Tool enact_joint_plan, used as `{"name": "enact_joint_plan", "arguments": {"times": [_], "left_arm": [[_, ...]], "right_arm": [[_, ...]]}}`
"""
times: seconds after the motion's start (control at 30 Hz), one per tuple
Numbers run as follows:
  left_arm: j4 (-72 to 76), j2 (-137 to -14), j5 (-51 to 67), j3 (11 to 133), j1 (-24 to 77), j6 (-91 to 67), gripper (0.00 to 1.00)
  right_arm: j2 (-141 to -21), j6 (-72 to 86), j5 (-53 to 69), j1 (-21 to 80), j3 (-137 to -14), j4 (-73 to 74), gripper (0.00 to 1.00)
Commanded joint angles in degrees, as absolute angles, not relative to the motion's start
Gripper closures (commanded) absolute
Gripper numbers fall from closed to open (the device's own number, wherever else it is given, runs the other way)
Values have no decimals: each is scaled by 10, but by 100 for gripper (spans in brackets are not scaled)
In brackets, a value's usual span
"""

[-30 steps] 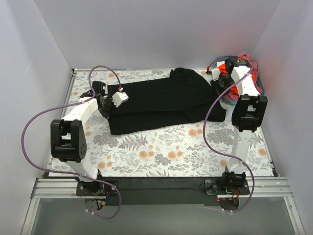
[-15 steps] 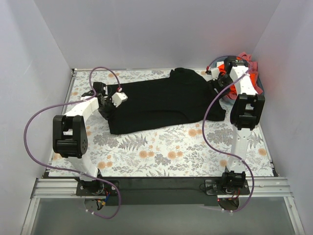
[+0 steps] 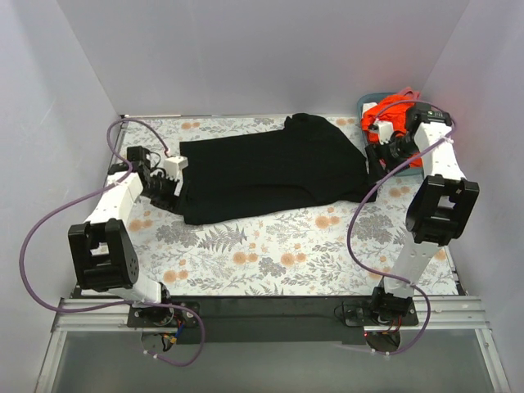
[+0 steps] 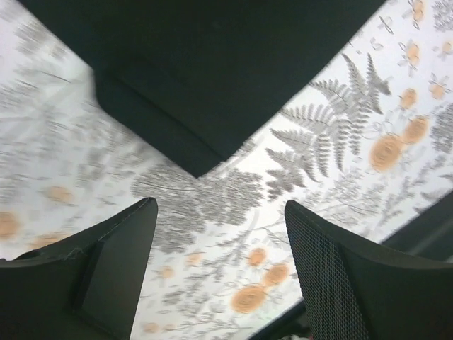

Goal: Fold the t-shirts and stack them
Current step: Fold the tshirt

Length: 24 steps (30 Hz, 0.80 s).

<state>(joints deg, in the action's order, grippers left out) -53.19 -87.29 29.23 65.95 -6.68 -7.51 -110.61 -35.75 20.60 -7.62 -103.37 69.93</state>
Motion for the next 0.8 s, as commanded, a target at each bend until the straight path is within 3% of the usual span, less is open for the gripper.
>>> {"name": "enact_joint_plan", "arguments": {"times": [0.0, 0.4, 0.7, 0.77], "left_arm": [[-534, -873, 332, 620, -64, -134, 27], [-491, -970, 350, 599, -64, -210, 32], [-453, -1012, 381, 592, -65, -236, 56], [-448, -1013, 375, 594, -65, -236, 66]], "right_arm": [[-1105, -374, 246, -98, -989, 707, 25], [-1116, -383, 262, -117, -980, 705, 27], [-1101, -403, 248, -130, -950, 704, 26], [-1100, -408, 244, -130, -948, 704, 26]]}}
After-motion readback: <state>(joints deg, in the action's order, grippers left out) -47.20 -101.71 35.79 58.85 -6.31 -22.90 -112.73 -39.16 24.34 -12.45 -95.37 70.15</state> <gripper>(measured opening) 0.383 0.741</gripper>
